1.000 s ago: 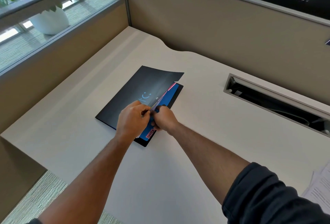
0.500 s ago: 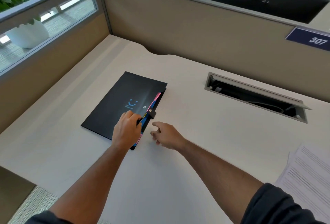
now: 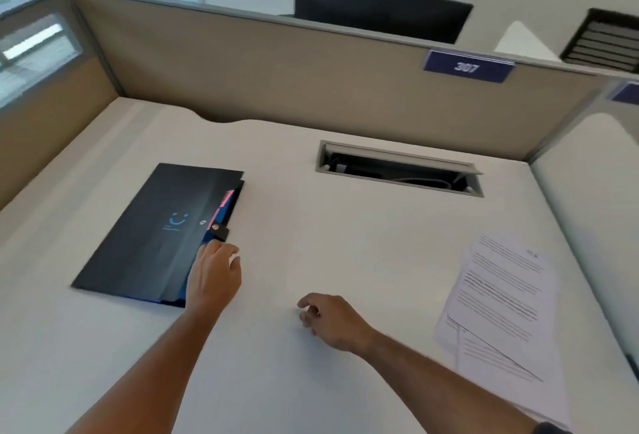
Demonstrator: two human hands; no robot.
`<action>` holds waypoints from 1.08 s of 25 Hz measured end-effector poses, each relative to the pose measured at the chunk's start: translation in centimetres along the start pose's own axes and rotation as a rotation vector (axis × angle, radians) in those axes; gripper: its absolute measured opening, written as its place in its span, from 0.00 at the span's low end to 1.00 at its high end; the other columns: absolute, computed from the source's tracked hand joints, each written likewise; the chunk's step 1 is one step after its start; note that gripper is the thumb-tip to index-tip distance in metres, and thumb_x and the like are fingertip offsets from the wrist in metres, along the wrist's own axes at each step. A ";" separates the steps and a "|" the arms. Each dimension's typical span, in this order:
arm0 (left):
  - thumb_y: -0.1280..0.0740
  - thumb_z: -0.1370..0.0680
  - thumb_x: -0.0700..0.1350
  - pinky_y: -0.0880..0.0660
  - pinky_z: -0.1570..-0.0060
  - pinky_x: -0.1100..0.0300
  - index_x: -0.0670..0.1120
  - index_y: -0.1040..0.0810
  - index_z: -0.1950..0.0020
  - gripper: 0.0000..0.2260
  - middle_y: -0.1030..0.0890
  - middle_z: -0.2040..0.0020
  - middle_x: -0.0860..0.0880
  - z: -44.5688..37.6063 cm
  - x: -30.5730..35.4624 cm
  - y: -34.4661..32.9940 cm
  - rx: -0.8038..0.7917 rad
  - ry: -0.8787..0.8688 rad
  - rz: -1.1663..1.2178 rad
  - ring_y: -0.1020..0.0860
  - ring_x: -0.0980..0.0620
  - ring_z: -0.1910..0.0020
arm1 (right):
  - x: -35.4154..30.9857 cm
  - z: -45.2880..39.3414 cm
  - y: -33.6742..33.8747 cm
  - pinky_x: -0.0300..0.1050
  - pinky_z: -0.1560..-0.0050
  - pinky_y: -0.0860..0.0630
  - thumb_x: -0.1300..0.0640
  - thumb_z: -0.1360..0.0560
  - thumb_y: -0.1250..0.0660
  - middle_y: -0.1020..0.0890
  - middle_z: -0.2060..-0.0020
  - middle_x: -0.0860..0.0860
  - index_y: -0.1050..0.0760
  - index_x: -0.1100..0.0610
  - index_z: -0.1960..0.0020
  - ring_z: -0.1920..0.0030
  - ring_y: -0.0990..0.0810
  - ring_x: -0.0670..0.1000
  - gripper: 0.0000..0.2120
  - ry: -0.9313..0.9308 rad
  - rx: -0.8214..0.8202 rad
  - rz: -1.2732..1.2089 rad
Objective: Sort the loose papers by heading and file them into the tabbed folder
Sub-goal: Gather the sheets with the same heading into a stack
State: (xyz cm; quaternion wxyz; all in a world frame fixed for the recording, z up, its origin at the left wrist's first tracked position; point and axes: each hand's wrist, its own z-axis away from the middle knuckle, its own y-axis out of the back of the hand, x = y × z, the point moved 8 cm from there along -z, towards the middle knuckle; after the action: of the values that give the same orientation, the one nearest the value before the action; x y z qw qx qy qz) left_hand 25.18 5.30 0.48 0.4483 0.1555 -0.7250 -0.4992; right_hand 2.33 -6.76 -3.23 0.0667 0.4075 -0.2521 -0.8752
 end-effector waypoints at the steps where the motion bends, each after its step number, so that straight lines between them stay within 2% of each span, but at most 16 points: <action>1: 0.29 0.23 0.39 0.25 0.48 0.52 0.43 0.17 0.44 0.08 0.19 0.48 0.47 0.3 1.4 -0.9 -0.020 -0.033 0.007 0.23 0.46 0.45 | 1.0 0.8 0.4 0.51 0.41 0.20 0.48 0.24 0.37 0.15 0.51 0.48 0.21 0.50 0.37 0.49 0.16 0.52 0.17 -0.013 0.018 0.001; 6: 0.28 0.25 0.37 0.22 0.53 0.52 0.43 0.15 0.47 0.08 0.18 0.52 0.47 3.2 8.8 -5.8 -0.113 -0.191 0.017 0.21 0.45 0.49 | 5.4 4.2 3.6 0.42 0.46 0.25 0.50 0.19 0.37 0.20 0.53 0.43 0.21 0.51 0.36 0.51 0.21 0.47 0.14 -0.044 0.173 0.019; 10: 0.27 0.27 0.37 0.21 0.56 0.54 0.46 0.16 0.50 0.07 0.19 0.54 0.51 6.5 14.4 -9.9 -0.213 -0.293 0.061 0.20 0.47 0.51 | 9.0 6.7 6.5 0.42 0.38 0.27 0.52 0.18 0.38 0.18 0.40 0.47 0.21 0.53 0.35 0.40 0.21 0.49 0.14 -0.094 0.301 0.015; 13: 0.27 0.26 0.38 0.22 0.57 0.55 0.47 0.16 0.51 0.06 0.19 0.54 0.52 7.8 18.1 -12.0 -0.275 -0.347 0.077 0.20 0.48 0.51 | 11.8 8.4 8.4 0.44 0.37 0.26 0.52 0.18 0.38 0.18 0.39 0.47 0.21 0.53 0.36 0.38 0.21 0.50 0.14 -0.139 0.402 0.009; 18: 0.30 0.23 0.40 0.22 0.55 0.55 0.47 0.17 0.49 0.05 0.19 0.53 0.52 9.7 25.0 -14.5 -0.362 -0.439 0.093 0.21 0.50 0.51 | 16.5 12.1 12.1 0.42 0.42 0.26 0.53 0.19 0.37 0.18 0.45 0.47 0.20 0.53 0.39 0.44 0.20 0.49 0.11 -0.212 0.596 -0.031; 23: 0.36 0.20 0.42 0.24 0.51 0.58 0.47 0.18 0.46 0.08 0.19 0.51 0.52 11.8 30.9 -16.7 -0.446 -0.481 0.116 0.21 0.51 0.51 | 21.8 16.5 16.0 0.42 0.46 0.26 0.57 0.21 0.33 0.19 0.45 0.49 0.21 0.55 0.41 0.45 0.19 0.51 0.09 -0.351 0.859 -0.115; 27: 0.36 0.19 0.44 0.27 0.46 0.61 0.47 0.20 0.38 0.12 0.19 0.43 0.51 13.6 34.4 -19.1 -0.557 -0.450 0.143 0.21 0.51 0.45 | 26.5 20.0 18.3 0.49 0.40 0.23 0.56 0.24 0.28 0.23 0.41 0.54 0.24 0.57 0.36 0.40 0.22 0.56 0.18 -0.560 0.986 -0.215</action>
State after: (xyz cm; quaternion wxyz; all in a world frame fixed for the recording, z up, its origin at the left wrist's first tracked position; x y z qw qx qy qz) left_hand -8.95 -18.52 -0.36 0.3365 -0.1372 -0.6509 -0.6666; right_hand -31.73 -23.40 -1.36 -0.2897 0.1666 -0.5954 -0.7306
